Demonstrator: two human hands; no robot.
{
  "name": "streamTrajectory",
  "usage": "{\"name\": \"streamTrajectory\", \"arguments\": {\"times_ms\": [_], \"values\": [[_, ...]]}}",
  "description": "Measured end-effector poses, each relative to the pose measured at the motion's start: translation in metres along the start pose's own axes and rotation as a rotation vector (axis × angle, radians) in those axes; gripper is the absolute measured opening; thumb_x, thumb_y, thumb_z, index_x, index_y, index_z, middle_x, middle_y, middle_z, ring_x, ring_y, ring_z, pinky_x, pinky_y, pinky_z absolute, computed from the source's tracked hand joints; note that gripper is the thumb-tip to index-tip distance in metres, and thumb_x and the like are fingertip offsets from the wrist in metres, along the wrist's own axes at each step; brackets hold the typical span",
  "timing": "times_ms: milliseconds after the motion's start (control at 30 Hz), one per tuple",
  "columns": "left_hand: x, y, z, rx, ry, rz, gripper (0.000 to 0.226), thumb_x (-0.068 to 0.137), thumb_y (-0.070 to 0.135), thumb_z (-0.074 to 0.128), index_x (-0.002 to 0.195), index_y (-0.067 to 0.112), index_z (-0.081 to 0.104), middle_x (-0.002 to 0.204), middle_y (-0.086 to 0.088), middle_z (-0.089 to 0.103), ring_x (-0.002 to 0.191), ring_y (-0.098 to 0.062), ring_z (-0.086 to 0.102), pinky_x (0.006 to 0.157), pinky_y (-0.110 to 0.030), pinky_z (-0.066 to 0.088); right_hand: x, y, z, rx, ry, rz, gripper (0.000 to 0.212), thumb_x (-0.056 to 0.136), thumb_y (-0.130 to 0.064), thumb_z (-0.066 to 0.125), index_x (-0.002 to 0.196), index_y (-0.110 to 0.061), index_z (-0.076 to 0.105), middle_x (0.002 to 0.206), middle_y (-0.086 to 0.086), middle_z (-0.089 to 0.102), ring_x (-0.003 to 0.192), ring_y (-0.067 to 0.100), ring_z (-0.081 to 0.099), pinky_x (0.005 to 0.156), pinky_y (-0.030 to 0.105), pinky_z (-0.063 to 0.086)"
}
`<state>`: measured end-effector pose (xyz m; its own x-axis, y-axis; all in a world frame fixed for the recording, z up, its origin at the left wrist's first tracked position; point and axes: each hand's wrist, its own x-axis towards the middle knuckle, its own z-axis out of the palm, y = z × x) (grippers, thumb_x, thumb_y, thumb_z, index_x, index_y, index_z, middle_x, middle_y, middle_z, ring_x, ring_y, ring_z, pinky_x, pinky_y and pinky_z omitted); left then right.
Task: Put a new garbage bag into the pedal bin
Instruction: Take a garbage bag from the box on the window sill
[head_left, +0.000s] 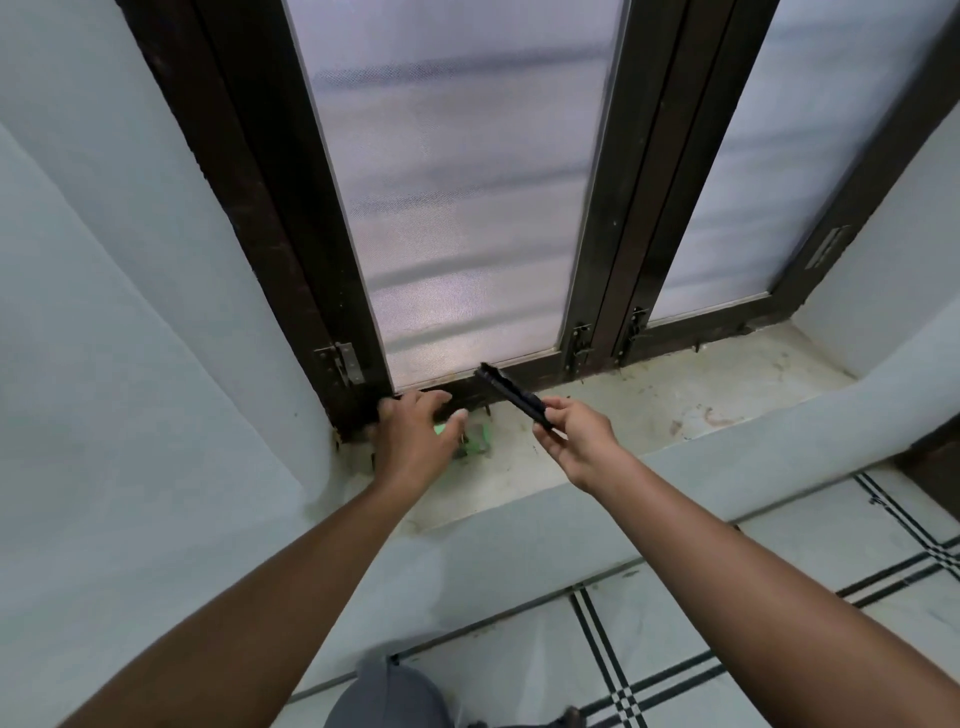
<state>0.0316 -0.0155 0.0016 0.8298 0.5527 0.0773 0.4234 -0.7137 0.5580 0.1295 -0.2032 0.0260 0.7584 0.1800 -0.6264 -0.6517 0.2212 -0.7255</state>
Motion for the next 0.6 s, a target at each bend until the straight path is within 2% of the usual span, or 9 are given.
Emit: {"name": "streamTrajectory", "arguments": {"times_ms": [33, 100, 167, 233, 300, 400, 500, 600], "values": [[-0.001, 0.013, 0.001, -0.252, -0.057, -0.075, 0.049, 0.09, 0.063, 0.062, 0.125, 0.029, 0.07, 0.116, 0.008, 0.072, 0.112, -0.021, 0.06, 0.092, -0.044, 0.053, -0.003, 0.003, 0.004, -0.01, -0.038, 0.007, 0.027, 0.101, 0.007, 0.047, 0.107, -0.007, 0.07, 0.11, 0.017, 0.066, 0.093, 0.027, 0.065, 0.07, 0.027, 0.06], [-0.003, 0.037, 0.002, -0.727, -0.274, -0.305, 0.044, 0.094, 0.055, 0.066, 0.122, 0.021, 0.07, 0.115, 0.0, 0.074, 0.102, -0.02, 0.068, 0.077, -0.034, 0.056, -0.011, 0.009, 0.01, -0.058, -0.124, 0.032, 0.035, 0.1, 0.009, 0.045, 0.119, -0.008, 0.068, 0.115, 0.019, 0.067, 0.097, 0.03, 0.068, 0.072, 0.03, 0.062], [0.0, 0.05, 0.006, -0.978, -0.35, -0.455, 0.031, 0.098, 0.039, 0.069, 0.121, 0.018, 0.069, 0.115, -0.007, 0.076, 0.099, -0.026, 0.07, 0.063, -0.029, 0.05, -0.02, 0.013, 0.014, -0.189, -0.204, 0.054, 0.032, 0.1, 0.003, 0.049, 0.122, -0.01, 0.068, 0.118, 0.019, 0.07, 0.102, 0.033, 0.071, 0.08, 0.037, 0.063], [0.0, 0.054, 0.009, -1.02, -0.336, -0.512, 0.021, 0.099, 0.027, 0.067, 0.117, 0.016, 0.07, 0.105, -0.008, 0.074, 0.089, -0.026, 0.069, 0.057, -0.025, 0.046, -0.024, 0.016, 0.014, -0.328, -0.262, 0.033, 0.022, 0.097, -0.019, 0.068, 0.117, -0.01, 0.07, 0.118, 0.016, 0.074, 0.105, 0.03, 0.074, 0.086, 0.04, 0.063], [-0.001, 0.056, 0.009, -1.046, -0.368, -0.584, 0.013, 0.097, 0.026, 0.064, 0.105, 0.016, 0.069, 0.097, -0.01, 0.068, 0.079, -0.022, 0.062, 0.061, -0.027, 0.047, -0.021, 0.018, 0.012, -0.394, -0.263, -0.027, 0.035, 0.09, -0.033, 0.08, 0.109, -0.006, 0.07, 0.115, 0.015, 0.076, 0.105, 0.029, 0.075, 0.089, 0.039, 0.063], [-0.007, 0.059, 0.009, -1.165, -0.477, -0.695, 0.018, 0.095, 0.032, 0.059, 0.1, 0.015, 0.064, 0.084, -0.005, 0.062, 0.073, -0.019, 0.055, 0.069, -0.034, 0.048, -0.021, 0.018, 0.013, -0.45, -0.2, -0.115, 0.018, 0.091, -0.021, 0.079, 0.095, -0.008, 0.067, 0.111, 0.022, 0.077, 0.102, 0.03, 0.076, 0.088, 0.038, 0.063], [-0.012, 0.057, 0.009, -1.287, -0.549, -0.737, 0.026, 0.096, 0.038, 0.053, 0.106, 0.017, 0.065, 0.086, -0.004, 0.063, 0.078, -0.02, 0.057, 0.074, -0.035, 0.046, -0.022, 0.017, 0.012, -0.547, -0.144, -0.191, 0.017, 0.09, -0.015, 0.078, 0.1, -0.01, 0.065, 0.103, 0.017, 0.078, 0.088, 0.024, 0.079, 0.083, 0.04, 0.065], [-0.015, 0.055, 0.005, -1.366, -0.59, -0.723, 0.036, 0.094, 0.047, 0.062, 0.106, 0.015, 0.073, 0.088, -0.007, 0.067, 0.082, -0.021, 0.059, 0.075, -0.035, 0.048, -0.021, 0.015, 0.007, -0.541, -0.177, -0.225, 0.014, 0.094, -0.009, 0.071, 0.106, -0.015, 0.067, 0.103, 0.014, 0.078, 0.087, 0.023, 0.08, 0.082, 0.039, 0.065]]}}
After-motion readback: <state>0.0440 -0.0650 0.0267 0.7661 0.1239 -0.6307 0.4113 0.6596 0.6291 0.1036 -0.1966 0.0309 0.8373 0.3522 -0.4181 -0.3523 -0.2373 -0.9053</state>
